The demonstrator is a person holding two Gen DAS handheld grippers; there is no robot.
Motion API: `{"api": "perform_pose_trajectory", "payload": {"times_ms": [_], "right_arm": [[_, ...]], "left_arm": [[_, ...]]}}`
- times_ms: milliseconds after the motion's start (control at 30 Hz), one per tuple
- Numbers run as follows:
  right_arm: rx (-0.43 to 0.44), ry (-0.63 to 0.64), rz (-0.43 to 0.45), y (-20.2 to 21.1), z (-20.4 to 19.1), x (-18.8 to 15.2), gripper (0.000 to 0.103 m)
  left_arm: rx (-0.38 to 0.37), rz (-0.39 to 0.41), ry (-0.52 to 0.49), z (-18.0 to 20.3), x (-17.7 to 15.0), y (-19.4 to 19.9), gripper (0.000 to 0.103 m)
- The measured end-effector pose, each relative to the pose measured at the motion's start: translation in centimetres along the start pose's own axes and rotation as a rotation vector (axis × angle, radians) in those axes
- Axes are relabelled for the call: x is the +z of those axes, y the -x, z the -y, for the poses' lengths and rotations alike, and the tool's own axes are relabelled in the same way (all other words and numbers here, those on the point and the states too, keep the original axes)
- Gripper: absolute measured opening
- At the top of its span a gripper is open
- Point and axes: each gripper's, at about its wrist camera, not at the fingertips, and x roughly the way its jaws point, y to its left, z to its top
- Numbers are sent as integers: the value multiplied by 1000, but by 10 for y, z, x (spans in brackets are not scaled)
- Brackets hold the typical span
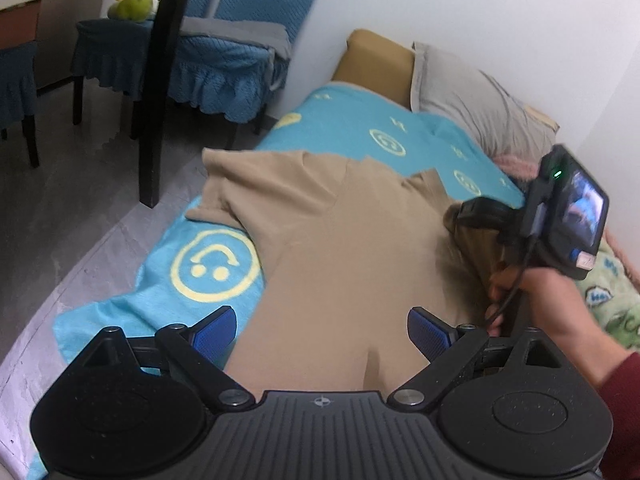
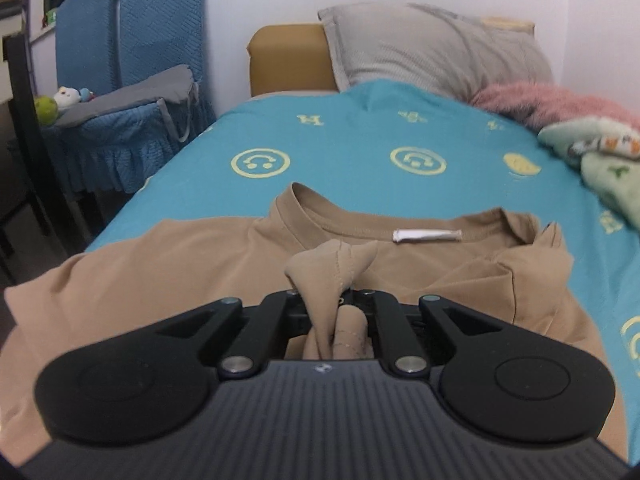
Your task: Fold clothes
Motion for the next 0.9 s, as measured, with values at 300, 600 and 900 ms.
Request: {"api": "perform_pose_trajectory", "payload": {"times_ms": [300, 600, 900], "right_arm": [[182, -74, 28, 101, 28, 7, 90], [183, -156, 86, 303, 86, -43, 90], [132, -394, 150, 413, 159, -121, 90]], "left_arm": [[-21, 16, -54, 17, -7, 1, 94], [-126, 14, -158, 46, -30, 45, 93], [-354, -102, -289, 98, -77, 97, 88]]}}
